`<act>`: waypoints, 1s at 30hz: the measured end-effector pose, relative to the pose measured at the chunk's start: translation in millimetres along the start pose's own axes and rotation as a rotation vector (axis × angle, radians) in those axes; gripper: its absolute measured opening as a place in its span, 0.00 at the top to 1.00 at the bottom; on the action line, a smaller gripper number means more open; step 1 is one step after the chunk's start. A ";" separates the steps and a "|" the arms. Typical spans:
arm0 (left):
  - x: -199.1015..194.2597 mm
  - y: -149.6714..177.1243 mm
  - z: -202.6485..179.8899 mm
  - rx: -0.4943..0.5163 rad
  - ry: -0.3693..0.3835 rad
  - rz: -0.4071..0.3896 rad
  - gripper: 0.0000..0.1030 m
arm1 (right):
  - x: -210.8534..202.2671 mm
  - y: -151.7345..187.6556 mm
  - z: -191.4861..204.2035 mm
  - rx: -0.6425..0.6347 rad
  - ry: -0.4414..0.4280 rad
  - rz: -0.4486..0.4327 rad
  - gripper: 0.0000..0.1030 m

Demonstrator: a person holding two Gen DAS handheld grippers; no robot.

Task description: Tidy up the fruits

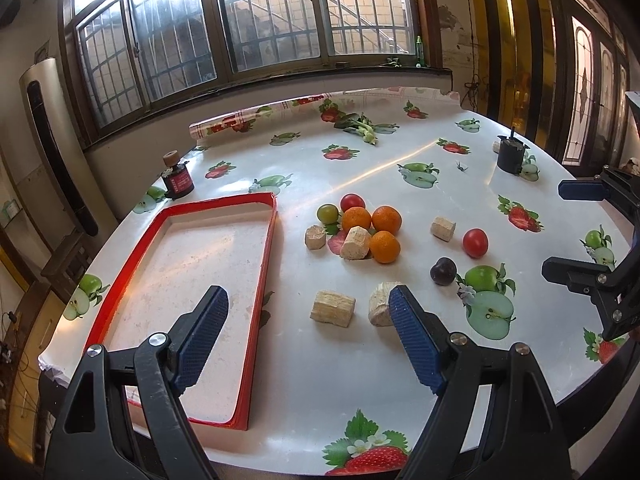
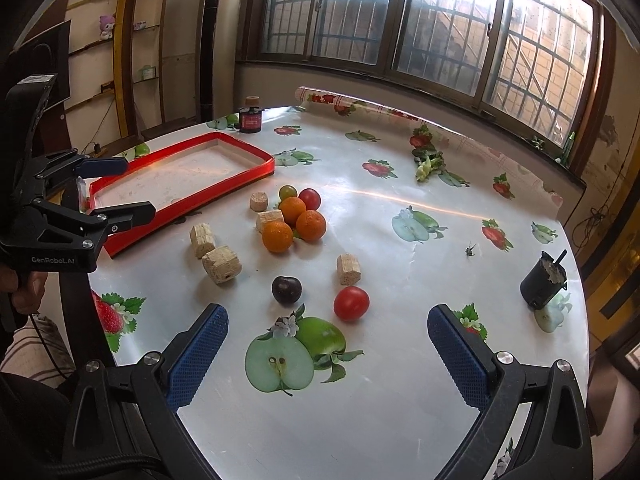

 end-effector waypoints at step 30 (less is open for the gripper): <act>4.8 12.8 -8.2 0.004 0.023 0.030 0.20 | 5.0 13.2 0.8 0.007 -0.006 0.019 0.02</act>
Point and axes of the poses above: each gripper's, at about its wrist camera, not at the fingertips, and x roughly the way its jaws point, z to its left, y to its underside, the point moved 10 cm from there along x, roughly the way its jaws point, and after that the axes turned 6 degrees about -x, right-handed, at the moved point
